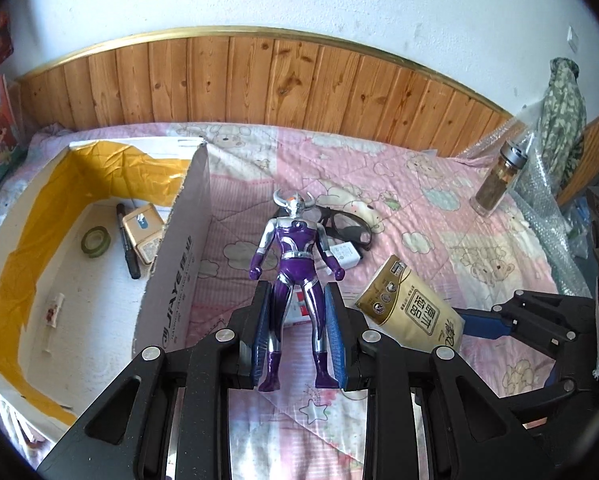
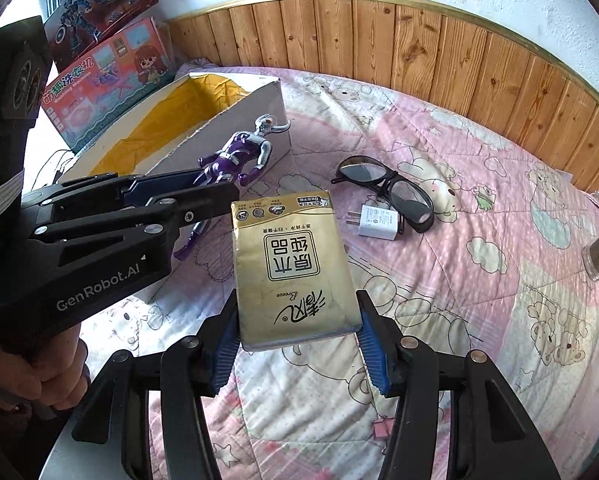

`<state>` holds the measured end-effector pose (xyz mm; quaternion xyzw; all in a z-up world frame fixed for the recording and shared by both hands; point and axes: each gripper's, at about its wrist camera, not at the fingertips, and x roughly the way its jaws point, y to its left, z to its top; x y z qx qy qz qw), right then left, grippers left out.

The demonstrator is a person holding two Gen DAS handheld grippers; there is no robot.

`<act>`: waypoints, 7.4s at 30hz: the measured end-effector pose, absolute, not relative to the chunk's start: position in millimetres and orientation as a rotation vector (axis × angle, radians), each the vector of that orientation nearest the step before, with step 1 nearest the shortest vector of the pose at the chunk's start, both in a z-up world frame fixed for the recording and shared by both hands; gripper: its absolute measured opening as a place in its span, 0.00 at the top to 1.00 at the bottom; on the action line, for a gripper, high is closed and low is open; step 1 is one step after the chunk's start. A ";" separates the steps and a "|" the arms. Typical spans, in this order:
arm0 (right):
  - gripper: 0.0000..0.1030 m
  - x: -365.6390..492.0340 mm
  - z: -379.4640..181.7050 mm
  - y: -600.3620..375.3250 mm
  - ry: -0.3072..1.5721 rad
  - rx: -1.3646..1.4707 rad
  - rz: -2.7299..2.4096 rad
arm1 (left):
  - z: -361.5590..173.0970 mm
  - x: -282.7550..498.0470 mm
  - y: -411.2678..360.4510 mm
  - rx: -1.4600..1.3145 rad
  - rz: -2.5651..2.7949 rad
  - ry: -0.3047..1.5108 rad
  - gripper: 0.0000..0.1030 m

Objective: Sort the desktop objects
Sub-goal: 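Carry the tissue pack and purple figure with both tools over the box, then open both tools to drop the tissue pack and figure into the box, then withdraw both tools from the box back toward the remaining items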

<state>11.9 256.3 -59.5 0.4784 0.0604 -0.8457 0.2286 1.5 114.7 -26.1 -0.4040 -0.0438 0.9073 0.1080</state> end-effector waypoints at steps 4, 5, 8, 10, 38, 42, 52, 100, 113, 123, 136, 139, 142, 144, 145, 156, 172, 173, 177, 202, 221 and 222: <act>0.47 19.9 -53.5 247.0 0.183 1.297 -2.335 | -17.0 8.2 100.2 -1.173 2.687 -0.160 0.74; 0.47 21.5 -52.2 244.9 0.187 1.293 -2.336 | -15.3 9.8 97.4 -1.168 2.691 -0.165 0.74; 0.47 25.3 -48.0 238.9 0.196 1.280 -2.340 | -9.8 14.2 90.8 -1.156 2.698 -0.181 0.74; 0.47 27.2 -44.0 234.7 0.198 1.269 -2.344 | -5.6 17.9 87.4 -1.143 2.704 -0.191 0.74; 0.47 41.8 -8.5 174.1 0.253 1.130 -2.356 | 15.4 39.7 23.0 -1.102 2.809 -0.260 0.74; 0.47 42.2 -5.5 167.2 0.254 1.114 -2.360 | 16.6 40.2 13.5 -1.105 2.836 -0.258 0.74; 0.47 41.4 1.3 146.5 0.271 1.084 -2.359 | 18.7 37.3 -6.3 -1.103 2.847 -0.285 0.74; 0.47 5.0 -22.3 56.8 0.354 1.127 -2.310 | -25.0 -2.3 -93.1 -1.280 2.711 -0.600 0.74; 0.47 -17.9 -34.9 34.5 0.410 1.173 -2.280 | -36.9 -12.5 -104.6 -1.364 2.724 -0.621 0.74; 0.47 -36.7 -47.0 27.5 0.452 1.229 -2.244 | -49.6 -22.1 -110.6 -1.436 2.687 -0.671 0.74; 0.47 -60.9 -63.0 14.3 0.479 1.308 -2.157 | -67.8 -32.5 -124.9 -1.501 2.556 -0.849 0.74; 0.47 -65.6 -67.4 11.0 0.491 1.335 -2.124 | -72.1 -34.2 -124.5 -1.525 2.549 -0.834 0.74; 0.47 -69.4 -72.4 7.1 0.525 1.361 -2.079 | -75.6 -37.2 -122.6 -1.554 2.546 -0.776 0.74; 0.47 -71.8 -76.5 5.4 0.556 1.378 -2.049 | -77.8 -39.2 -121.2 -1.569 2.540 -0.750 0.74; 0.47 -73.1 -78.6 5.0 0.567 1.389 -2.033 | -78.9 -40.0 -119.8 -1.578 2.539 -0.732 0.74; 0.47 -78.5 -98.0 -6.9 0.769 1.433 -1.903 | -91.8 -48.3 -108.7 -1.676 2.525 -0.577 0.74; 0.47 -91.9 -120.9 -17.0 0.961 1.505 -1.687 | -90.9 -49.6 -95.0 -1.689 2.474 -0.460 0.74; 0.47 -92.3 -122.1 -17.7 0.970 1.511 -1.671 | -90.6 -49.3 -94.6 -1.682 2.453 -0.479 0.74; 0.47 -94.9 -125.1 -17.8 1.022 1.529 -1.613 | -95.5 -49.6 -99.3 -1.689 2.350 -0.627 0.74; 0.46 -60.9 -130.9 -23.4 1.084 1.600 -1.333 | -103.6 -55.2 -116.9 -1.792 2.437 -0.860 0.74; 0.39 -45.5 -96.3 -13.0 0.957 1.592 -1.411 | -95.5 -48.0 -116.5 -1.816 2.469 -0.781 0.64; 0.38 -44.3 -92.2 -11.5 0.951 1.590 -1.421 | -93.7 -47.7 -116.0 -1.814 2.476 -0.776 0.64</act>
